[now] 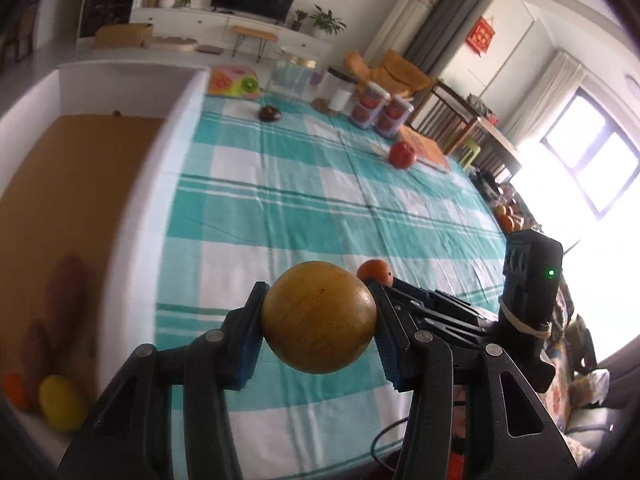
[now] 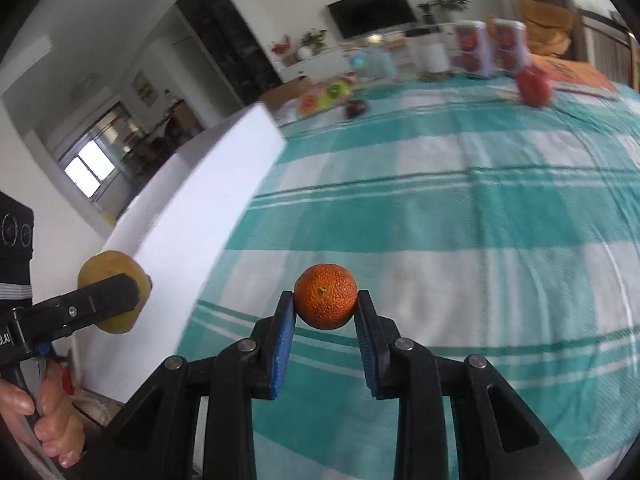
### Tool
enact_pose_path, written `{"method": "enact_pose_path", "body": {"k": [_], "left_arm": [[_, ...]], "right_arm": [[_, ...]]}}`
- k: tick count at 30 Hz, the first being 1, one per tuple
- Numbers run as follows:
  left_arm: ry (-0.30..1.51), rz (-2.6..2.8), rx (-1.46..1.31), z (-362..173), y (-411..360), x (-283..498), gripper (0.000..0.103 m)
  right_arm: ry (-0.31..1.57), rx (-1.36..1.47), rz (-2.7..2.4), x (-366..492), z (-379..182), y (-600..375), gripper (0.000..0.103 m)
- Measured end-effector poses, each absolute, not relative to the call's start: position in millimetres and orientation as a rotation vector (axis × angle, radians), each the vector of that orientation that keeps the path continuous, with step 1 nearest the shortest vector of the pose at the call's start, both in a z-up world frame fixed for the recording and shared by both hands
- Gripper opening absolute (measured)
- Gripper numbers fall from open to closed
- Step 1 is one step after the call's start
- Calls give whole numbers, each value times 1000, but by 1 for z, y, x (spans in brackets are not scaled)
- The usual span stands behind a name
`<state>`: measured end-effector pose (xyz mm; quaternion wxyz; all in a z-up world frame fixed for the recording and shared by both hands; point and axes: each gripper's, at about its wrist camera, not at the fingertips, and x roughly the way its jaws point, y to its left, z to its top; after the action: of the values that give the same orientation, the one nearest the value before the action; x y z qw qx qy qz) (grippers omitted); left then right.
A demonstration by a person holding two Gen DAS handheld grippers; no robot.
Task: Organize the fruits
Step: 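Carry the pear and tangerine over the white box and release both, then move both open tools back over the tablecloth toward the remaining fruits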
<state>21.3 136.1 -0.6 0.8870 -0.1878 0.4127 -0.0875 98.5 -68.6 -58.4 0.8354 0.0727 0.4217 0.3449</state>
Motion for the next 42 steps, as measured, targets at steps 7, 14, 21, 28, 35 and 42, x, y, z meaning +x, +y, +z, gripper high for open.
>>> {"method": "enact_pose_path", "body": {"k": [7, 14, 21, 28, 35, 42], "left_arm": [[872, 246, -316, -7, 259, 6, 51], [990, 421, -364, -56, 312, 3, 55], [922, 524, -268, -35, 301, 11, 94], [763, 347, -267, 0, 231, 17, 96], [825, 36, -172, 0, 106, 54, 97], [933, -84, -61, -63, 11, 102, 97]], "right_arm": [[857, -45, 1123, 42, -9, 79, 30], [922, -282, 1142, 16, -47, 154, 33], [775, -204, 1023, 17, -33, 109, 82], [691, -111, 685, 53, -43, -2, 94], [743, 71, 304, 94, -104, -135, 94], [818, 300, 44, 104, -122, -233, 94]]}}
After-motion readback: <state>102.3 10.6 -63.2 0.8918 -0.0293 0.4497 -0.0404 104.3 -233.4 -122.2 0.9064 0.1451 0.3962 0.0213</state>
